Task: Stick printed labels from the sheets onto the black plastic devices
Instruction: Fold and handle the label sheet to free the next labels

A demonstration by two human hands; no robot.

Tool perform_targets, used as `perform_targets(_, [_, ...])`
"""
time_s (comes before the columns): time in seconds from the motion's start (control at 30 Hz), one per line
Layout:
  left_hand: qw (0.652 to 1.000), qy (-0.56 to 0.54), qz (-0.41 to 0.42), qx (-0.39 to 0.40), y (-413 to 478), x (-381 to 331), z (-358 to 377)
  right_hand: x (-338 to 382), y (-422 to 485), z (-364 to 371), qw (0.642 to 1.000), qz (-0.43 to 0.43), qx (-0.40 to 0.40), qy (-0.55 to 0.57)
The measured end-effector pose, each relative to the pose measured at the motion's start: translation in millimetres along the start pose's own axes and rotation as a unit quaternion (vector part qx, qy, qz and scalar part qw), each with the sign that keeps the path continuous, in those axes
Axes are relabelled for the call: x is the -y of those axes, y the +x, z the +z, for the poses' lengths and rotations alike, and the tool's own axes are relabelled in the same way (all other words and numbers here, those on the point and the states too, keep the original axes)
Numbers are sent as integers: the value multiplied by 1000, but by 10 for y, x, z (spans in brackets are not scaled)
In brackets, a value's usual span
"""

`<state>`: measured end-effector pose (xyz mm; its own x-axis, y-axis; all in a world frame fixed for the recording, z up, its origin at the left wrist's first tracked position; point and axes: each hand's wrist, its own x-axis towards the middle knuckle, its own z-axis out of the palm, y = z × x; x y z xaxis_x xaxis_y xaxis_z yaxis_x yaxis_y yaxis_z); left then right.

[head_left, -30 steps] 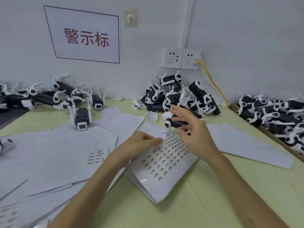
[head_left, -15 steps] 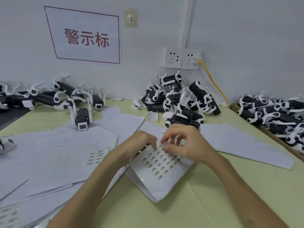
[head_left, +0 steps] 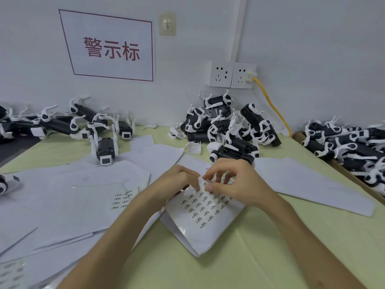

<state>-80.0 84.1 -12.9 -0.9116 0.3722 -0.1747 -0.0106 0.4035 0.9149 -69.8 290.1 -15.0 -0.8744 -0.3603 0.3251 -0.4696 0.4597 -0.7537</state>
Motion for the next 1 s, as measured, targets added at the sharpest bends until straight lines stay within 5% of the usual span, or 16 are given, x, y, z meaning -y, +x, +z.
perform_targets(0.53, [1000,10,8,20,5,18,3,2,1,25,1000,12,3,-5])
perform_targets(1.0, [993,-96,-21,-66,52,42,-49,24,16,-81,999,15,-32,-8])
